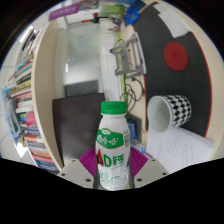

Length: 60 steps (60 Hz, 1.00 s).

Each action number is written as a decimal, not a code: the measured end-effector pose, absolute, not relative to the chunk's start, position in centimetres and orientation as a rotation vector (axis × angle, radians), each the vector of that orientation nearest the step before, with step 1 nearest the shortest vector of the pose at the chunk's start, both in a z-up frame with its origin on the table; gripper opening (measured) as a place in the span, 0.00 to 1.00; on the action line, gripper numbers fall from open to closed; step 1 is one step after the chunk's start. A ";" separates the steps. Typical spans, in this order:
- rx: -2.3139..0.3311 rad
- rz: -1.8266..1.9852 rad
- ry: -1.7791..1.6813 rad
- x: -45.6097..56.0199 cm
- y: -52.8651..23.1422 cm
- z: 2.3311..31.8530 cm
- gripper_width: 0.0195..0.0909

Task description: Pour water

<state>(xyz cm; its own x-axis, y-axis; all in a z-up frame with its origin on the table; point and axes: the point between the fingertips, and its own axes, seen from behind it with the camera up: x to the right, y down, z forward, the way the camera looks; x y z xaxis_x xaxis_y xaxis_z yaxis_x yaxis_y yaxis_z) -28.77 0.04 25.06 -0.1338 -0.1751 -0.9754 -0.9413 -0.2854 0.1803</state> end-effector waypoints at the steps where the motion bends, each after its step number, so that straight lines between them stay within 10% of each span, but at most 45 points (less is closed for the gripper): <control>1: -1.485 1.456 1.241 -28.4 0.0 25.8 0.29; 20: -1.668 0.560 0.442 -15.2 0.8 31.2 0.29; 60: -1.761 0.032 0.040 -6.2 5.1 12.8 0.34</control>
